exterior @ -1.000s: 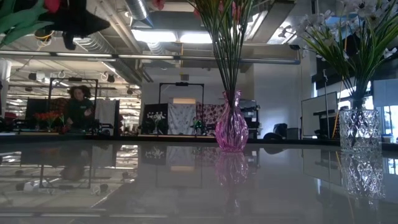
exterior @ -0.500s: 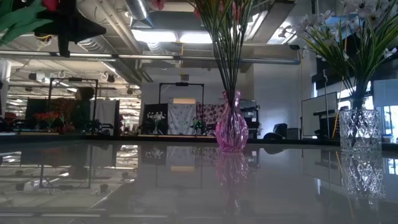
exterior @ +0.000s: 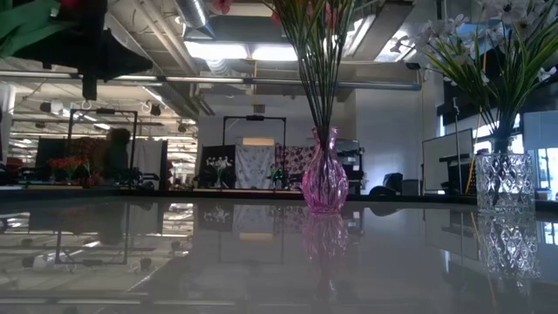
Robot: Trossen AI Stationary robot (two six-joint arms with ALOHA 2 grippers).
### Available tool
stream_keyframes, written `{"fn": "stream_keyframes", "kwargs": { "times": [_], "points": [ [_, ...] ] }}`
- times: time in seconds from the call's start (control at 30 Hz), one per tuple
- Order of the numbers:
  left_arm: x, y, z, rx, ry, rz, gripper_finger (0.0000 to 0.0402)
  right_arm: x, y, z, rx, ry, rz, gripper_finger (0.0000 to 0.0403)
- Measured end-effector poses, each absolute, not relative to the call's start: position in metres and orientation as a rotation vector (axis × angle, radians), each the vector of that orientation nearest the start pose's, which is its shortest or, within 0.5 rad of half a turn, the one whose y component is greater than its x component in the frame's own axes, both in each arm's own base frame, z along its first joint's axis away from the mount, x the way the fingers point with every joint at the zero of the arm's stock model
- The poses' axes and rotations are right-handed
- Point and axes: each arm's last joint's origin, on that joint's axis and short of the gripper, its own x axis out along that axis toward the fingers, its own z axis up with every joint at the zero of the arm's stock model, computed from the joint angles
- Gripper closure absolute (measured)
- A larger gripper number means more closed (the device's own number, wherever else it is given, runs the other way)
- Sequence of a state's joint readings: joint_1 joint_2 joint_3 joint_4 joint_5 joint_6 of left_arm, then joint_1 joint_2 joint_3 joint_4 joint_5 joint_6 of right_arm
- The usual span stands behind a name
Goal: Sort flowers into vase by color
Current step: Return to Home Position
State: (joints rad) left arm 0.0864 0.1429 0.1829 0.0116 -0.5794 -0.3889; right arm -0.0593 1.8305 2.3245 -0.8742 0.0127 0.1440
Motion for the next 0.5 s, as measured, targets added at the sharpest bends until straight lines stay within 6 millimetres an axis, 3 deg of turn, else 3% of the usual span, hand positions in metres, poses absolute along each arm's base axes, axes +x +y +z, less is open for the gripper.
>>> {"fn": "stream_keyframes", "kwargs": {
  "times": [0.13, 0.33, 0.5],
  "points": [
    [0.093, 0.019, 0.210, -0.334, -0.100, 0.601, 0.0401, 0.364, -0.022, 0.492, 0.148, 0.374, -0.094, 0.0210],
    [0.092, 0.014, 0.207, -0.300, -0.034, 0.391, 0.0401, 0.364, -0.022, 0.492, 0.132, 0.377, -0.089, 0.0210],
    [0.087, 0.015, 0.205, -0.304, -0.054, 0.371, 0.0401, 0.364, -0.022, 0.491, 0.132, 0.380, -0.089, 0.0210]
  ]
}}
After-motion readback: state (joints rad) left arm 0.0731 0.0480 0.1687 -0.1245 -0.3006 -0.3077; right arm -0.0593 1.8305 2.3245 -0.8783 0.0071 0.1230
